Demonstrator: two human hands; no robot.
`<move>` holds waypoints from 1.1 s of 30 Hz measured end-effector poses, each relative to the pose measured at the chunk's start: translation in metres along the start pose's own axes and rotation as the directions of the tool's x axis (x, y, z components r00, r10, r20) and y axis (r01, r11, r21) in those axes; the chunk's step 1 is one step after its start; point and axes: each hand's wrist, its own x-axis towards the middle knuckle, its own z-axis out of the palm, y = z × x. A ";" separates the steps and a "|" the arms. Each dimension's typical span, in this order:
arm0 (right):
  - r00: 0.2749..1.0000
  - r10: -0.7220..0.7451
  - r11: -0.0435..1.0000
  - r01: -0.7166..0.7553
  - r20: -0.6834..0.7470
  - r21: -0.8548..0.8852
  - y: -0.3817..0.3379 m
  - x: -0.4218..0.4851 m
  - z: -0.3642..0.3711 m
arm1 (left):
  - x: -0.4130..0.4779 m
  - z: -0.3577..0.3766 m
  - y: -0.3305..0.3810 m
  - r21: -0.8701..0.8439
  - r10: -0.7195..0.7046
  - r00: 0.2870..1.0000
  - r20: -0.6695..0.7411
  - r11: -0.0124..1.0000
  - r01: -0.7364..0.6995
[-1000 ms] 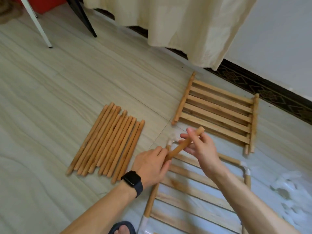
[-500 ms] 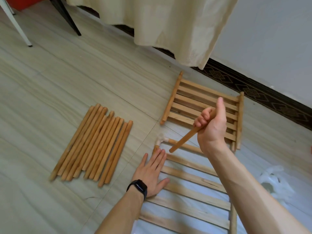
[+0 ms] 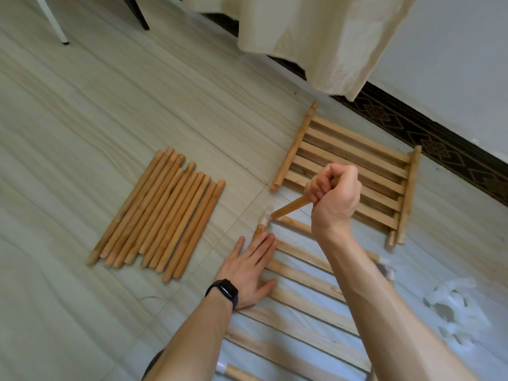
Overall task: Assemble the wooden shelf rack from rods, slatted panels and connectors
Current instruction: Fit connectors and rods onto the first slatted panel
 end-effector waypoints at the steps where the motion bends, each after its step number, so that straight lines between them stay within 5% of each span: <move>1: 1.000 -0.018 1.000 0.018 0.007 -0.010 -0.001 0.000 0.001 | 0.001 -0.001 0.000 0.002 0.001 1.000 0.013 1.000 -0.001; 11: 0.995 -0.066 0.998 0.067 0.074 -0.011 -0.011 0.002 0.016 | 0.001 -0.002 0.000 0.018 -0.008 0.999 0.051 1.000 0.007; 26: 0.898 -0.040 0.930 0.193 0.438 -0.312 0.002 -0.008 0.028 | 0.000 -0.006 0.004 0.042 -0.036 0.995 0.095 0.999 0.032; 33: 0.953 0.019 0.950 0.077 0.304 -0.303 0.002 -0.001 0.029 | 0.001 -0.003 0.002 0.014 -0.026 0.997 0.074 1.000 0.025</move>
